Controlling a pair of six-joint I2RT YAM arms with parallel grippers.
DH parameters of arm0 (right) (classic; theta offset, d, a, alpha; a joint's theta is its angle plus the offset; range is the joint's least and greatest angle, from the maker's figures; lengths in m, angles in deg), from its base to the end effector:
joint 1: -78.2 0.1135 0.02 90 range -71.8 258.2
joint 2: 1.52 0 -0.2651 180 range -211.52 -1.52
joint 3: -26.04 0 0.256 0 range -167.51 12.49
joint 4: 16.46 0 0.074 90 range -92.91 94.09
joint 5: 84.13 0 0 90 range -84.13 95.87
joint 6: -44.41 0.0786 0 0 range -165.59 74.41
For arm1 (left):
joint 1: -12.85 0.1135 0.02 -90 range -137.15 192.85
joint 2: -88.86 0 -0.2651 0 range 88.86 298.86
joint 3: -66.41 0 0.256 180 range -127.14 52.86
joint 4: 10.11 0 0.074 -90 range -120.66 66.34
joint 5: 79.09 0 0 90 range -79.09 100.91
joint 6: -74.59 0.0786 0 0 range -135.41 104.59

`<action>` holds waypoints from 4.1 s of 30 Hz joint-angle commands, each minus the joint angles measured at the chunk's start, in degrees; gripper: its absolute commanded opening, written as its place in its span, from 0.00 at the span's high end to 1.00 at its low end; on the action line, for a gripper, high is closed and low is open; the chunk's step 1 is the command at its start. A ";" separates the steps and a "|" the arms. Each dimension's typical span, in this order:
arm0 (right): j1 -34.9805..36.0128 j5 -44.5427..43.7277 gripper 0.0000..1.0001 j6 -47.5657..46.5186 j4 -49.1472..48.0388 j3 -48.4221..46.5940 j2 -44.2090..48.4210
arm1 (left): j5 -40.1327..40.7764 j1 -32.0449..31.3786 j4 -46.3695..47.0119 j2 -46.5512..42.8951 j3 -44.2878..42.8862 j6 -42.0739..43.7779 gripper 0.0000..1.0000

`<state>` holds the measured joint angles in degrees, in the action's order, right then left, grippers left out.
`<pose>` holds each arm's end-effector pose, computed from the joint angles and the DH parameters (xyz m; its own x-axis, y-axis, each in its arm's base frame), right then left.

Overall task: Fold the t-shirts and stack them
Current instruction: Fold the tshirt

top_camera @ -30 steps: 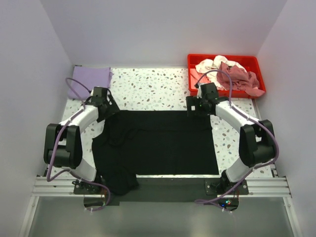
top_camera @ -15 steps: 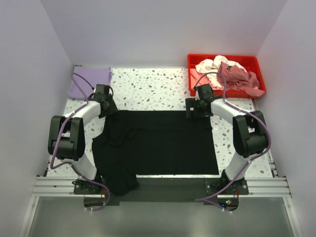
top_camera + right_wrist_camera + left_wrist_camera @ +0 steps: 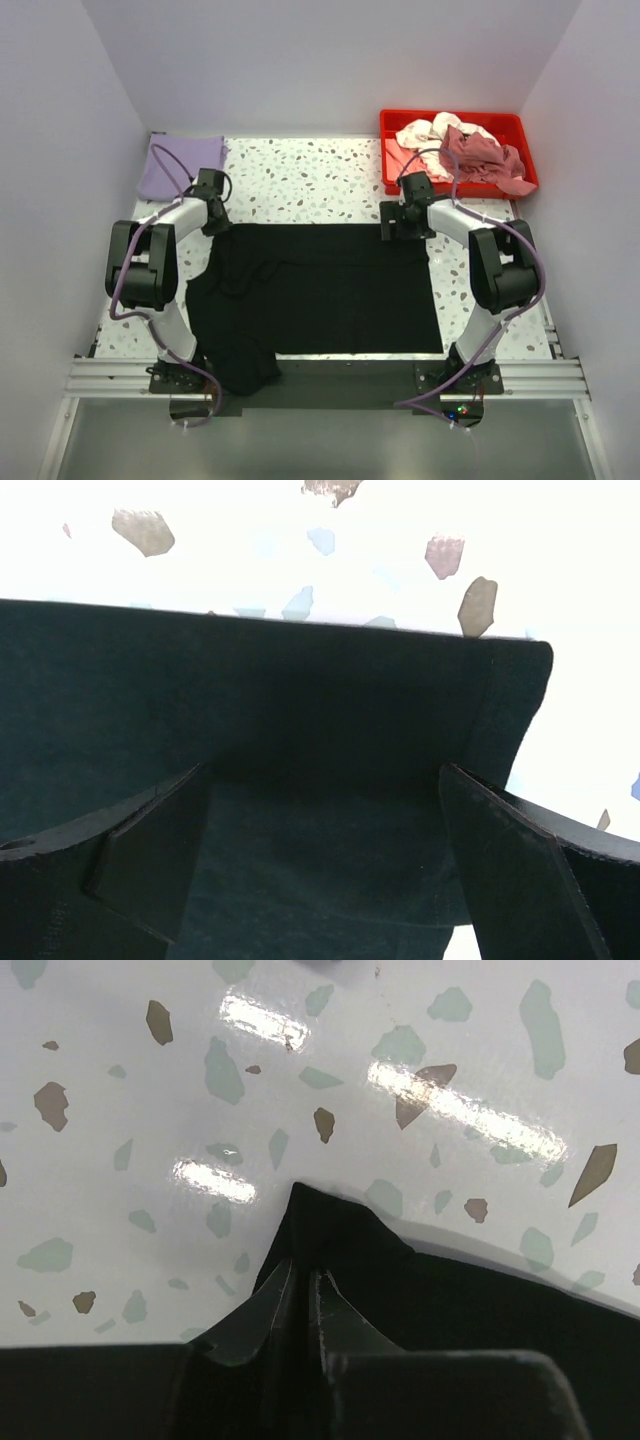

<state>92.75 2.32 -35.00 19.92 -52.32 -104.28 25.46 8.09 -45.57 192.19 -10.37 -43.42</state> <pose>0.3749 0.0923 0.1332 -0.8711 -0.0366 -0.4898 -0.0625 0.9974 0.0366 0.3809 -0.0119 0.1245 -0.7594 -0.3929 -0.5185 -0.4461 0.8947 -0.0245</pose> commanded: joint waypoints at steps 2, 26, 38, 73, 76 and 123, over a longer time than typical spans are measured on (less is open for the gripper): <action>-0.13 -0.58 0.03 0.57 -0.59 -1.98 -2.17 | 2.42 0.97 -0.24 -0.85 -2.26 -0.03 1.00; -4.79 -2.86 0.31 3.74 3.36 -0.66 -4.91 | -8.55 11.43 1.33 -12.80 1.07 -7.76 0.90; -5.14 -4.44 0.28 3.03 5.38 -4.79 -2.97 | -17.70 13.46 4.86 -9.02 -0.50 -6.62 0.33; -5.23 -6.55 0.24 -0.04 6.53 -5.85 -4.11 | -23.33 3.70 -1.73 5.74 -11.84 27.66 0.46; -5.32 -7.08 0.24 0.04 6.70 -5.94 -4.29 | -23.70 3.44 -2.08 6.01 -11.05 27.66 0.51; -7.69 -4.36 0.29 -0.31 6.88 -5.14 -4.03 | -28.17 12.93 5.58 7.23 -15.94 -4.95 0.25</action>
<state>85.60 -1.83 -34.30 25.89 -56.78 -108.22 -5.65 20.64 -36.81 197.04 -19.96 -49.08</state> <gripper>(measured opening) 0.712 0.630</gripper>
